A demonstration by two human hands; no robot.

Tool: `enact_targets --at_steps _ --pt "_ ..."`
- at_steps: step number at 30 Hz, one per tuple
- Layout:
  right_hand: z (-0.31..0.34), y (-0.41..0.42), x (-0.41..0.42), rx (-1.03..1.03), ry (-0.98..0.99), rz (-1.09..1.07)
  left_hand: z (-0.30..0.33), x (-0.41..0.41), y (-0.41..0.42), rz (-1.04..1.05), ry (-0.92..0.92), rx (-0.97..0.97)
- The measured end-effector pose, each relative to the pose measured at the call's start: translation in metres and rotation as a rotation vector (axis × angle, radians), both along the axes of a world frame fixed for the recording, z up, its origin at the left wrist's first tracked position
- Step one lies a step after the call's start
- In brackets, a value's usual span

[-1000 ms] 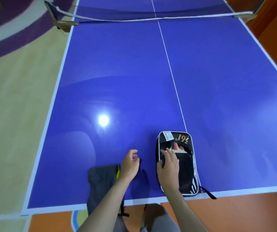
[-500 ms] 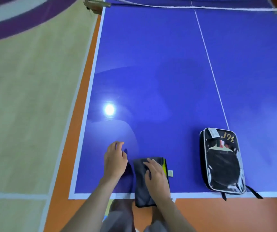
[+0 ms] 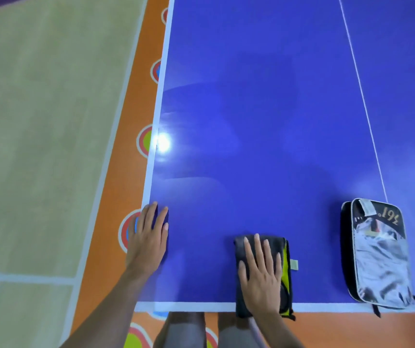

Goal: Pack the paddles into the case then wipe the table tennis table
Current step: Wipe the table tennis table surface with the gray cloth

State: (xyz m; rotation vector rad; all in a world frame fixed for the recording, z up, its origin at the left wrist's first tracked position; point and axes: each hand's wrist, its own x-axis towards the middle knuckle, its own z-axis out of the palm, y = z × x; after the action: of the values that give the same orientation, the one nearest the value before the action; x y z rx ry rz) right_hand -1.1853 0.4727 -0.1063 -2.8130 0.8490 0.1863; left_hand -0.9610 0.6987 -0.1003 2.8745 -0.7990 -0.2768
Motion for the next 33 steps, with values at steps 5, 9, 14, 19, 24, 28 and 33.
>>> enact_targets --at_steps 5,9,14,19,24,28,33 --pt "-0.003 -0.029 0.090 -0.049 -0.031 -0.070 -0.010 -0.003 0.002 0.037 0.039 -0.086" --pt "-0.009 -0.029 0.165 -0.060 -0.056 -0.164 -0.016 -0.003 0.003 0.042 0.068 -0.074" --pt "-0.010 0.005 0.225 -0.071 -0.075 -0.149 -0.017 -0.004 0.006 0.044 0.054 -0.107" --pt "-0.009 0.062 0.284 -0.020 -0.146 0.020 -0.017 -0.005 0.008 0.056 0.001 -0.117" --pt "-0.008 0.115 0.324 0.022 -0.122 0.345 -0.010 0.002 0.007 0.312 0.055 -0.184" --pt "-0.007 0.108 0.324 0.046 -0.162 0.408 -0.006 0.002 0.004 0.318 0.041 -0.236" --pt "-0.003 0.082 0.308 0.044 -0.207 0.260 -0.010 -0.001 0.005 0.281 0.008 -0.251"
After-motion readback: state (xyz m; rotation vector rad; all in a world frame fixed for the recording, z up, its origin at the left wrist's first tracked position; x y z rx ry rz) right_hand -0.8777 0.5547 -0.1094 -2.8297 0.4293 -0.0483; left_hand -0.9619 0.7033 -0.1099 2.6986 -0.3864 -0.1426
